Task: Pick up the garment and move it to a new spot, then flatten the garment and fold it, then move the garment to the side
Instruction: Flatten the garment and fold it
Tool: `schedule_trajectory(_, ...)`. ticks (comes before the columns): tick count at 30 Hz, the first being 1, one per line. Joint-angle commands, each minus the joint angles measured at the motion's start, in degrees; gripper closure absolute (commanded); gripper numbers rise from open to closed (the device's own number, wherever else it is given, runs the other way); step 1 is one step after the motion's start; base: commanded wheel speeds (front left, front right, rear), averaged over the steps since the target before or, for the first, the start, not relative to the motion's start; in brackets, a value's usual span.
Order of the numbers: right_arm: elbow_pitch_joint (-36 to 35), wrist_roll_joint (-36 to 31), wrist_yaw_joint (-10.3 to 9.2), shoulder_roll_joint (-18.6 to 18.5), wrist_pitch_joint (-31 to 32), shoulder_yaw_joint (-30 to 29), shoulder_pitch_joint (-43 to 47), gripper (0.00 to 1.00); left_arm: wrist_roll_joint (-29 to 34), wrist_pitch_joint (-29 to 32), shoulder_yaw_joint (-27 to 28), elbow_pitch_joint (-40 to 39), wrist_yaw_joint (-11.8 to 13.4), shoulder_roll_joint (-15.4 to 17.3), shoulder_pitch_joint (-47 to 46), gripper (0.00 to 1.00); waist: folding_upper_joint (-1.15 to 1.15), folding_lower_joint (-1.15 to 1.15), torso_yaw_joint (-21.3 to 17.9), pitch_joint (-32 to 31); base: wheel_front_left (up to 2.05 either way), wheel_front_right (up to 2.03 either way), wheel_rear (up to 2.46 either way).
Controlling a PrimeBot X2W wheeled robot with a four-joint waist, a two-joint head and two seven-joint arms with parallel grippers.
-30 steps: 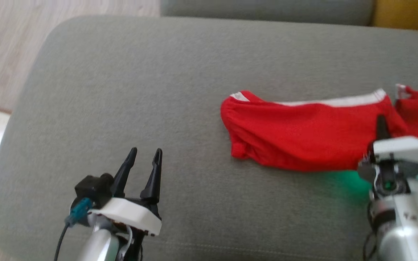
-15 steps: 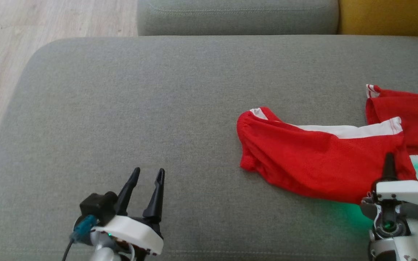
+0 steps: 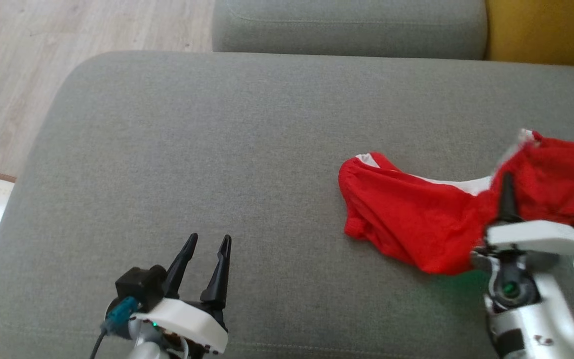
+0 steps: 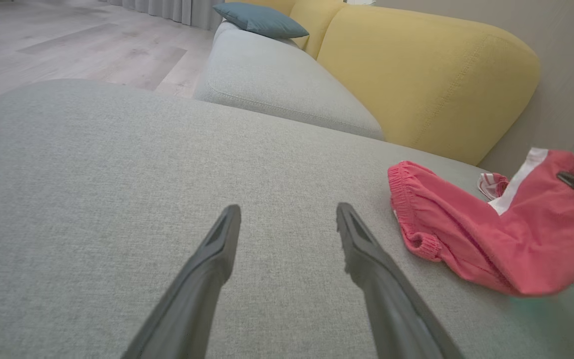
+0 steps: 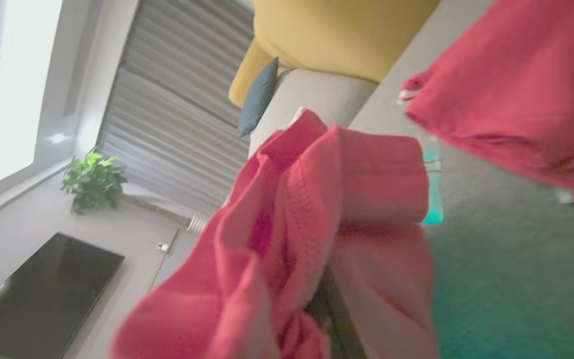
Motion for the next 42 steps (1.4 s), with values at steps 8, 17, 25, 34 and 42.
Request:
schedule_trajectory(8, -6.21, -2.57, -0.04, -0.14, -1.46, 16.42, -2.73, 1.0, -0.32, -0.7, 0.78, -0.93, 0.32, 0.19, -1.63, 0.0, 0.0, 0.0, 1.34, -1.01, 0.0, 0.0, 0.0)
schedule_trajectory(17, 2.0, -3.78, -0.04, -0.14, -4.99, 27.17, -7.99, 1.0, -0.36, -0.7, -0.12, -0.88, 0.27, 0.19, -2.38, 0.0, 0.0, 0.0, 3.16, 0.38, 0.0, 0.0, 0.0)
schedule_trajectory(25, 6.29, -2.72, -0.04, -0.14, -6.8, 34.9, -11.51, 0.0, -0.67, -0.7, -0.29, -0.8, 0.36, 0.19, -3.49, 0.0, 0.0, 0.0, 4.51, 1.96, 0.0, 0.0, 0.0)
schedule_trajectory(34, 9.44, -2.0, -0.04, -0.14, -5.74, 44.5, -13.08, 0.0, -0.81, -0.7, -0.09, -0.68, 0.46, 0.19, -4.28, 0.0, 0.0, 0.0, 4.72, 3.04, 0.0, 0.0, 0.0)
schedule_trajectory(42, 15.3, -1.58, -0.04, -0.14, -1.16, 52.99, -15.64, 0.0, -1.13, -0.7, -0.34, -0.54, 0.61, 0.19, -5.21, 0.0, 0.0, 0.0, 3.13, 3.82, 0.0, 0.0, 0.0)
